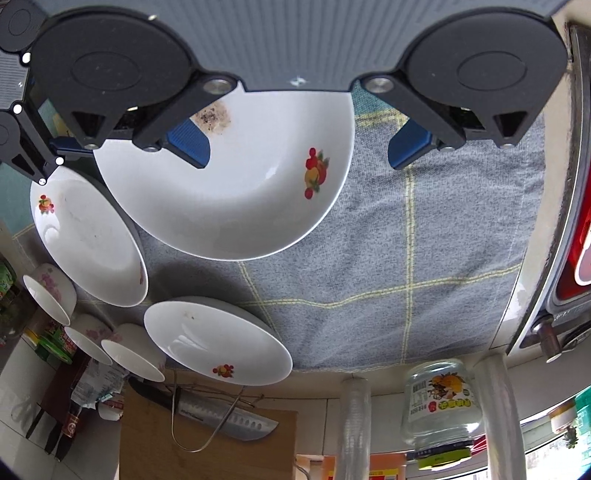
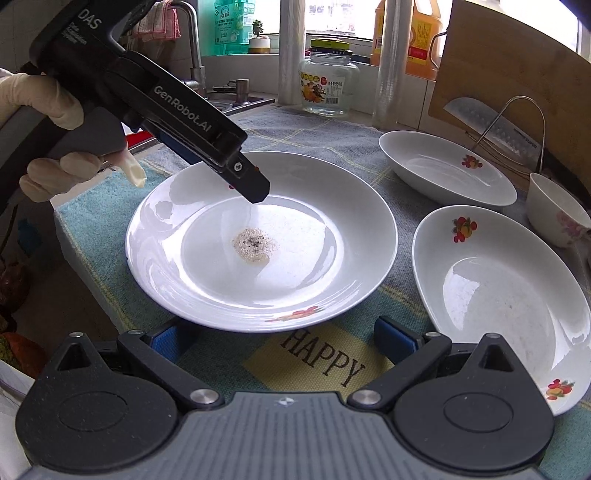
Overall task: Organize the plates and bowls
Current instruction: 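Close the left gripper on the rim of the residue plate, then lift the residue plate off the towel with the left gripper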
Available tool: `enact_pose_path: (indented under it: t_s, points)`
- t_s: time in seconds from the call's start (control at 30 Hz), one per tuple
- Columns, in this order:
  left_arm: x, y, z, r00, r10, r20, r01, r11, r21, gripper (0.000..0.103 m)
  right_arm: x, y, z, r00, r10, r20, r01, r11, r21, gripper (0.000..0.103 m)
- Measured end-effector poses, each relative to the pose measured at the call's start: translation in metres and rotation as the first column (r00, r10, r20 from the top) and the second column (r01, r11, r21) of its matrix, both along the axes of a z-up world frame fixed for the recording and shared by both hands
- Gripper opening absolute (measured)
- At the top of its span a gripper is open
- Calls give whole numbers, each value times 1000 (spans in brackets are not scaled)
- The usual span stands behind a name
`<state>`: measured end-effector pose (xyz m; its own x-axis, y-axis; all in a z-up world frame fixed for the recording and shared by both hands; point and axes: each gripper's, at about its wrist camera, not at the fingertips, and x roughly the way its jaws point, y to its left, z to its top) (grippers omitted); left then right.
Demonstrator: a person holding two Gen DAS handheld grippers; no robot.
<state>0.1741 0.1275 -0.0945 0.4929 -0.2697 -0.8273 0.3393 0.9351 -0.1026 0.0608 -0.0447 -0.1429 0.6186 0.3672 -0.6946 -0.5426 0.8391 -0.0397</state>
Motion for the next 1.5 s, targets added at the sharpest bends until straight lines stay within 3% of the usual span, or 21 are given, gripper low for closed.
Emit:
enact_pose_path:
  t_s: [0.33, 0.57, 0.87, 1.17, 1.43, 1.5]
  points:
    - [16, -5, -13, 990, -124, -74, 121, 992, -39, 102, -7, -1, 0, 1000, -21, 11, 21, 1000, 6, 103]
    - [22, 2, -14, 972, -220, -82, 214, 974, -78, 102, -9, 4, 1, 998, -69, 10, 69, 998, 8, 103]
    - [28, 14, -13, 969, -227, -97, 211, 966, -151, 102, -5, 9, 4, 991, -130, -19, 130, 991, -9, 103]
    - [19, 6, -14, 971, -234, -44, 229, 969, -95, 102, -10, 0, -2, 997, -72, 19, 72, 997, 10, 103]
    - [17, -7, -15, 958, -278, -62, 280, 960, 17, 102, -19, -5, -7, 993, -77, 84, 73, 996, 53, 103]
    - [19, -7, -14, 957, -279, -78, 280, 960, 5, 102, -19, -5, -6, 993, -77, 89, 72, 996, 57, 103]
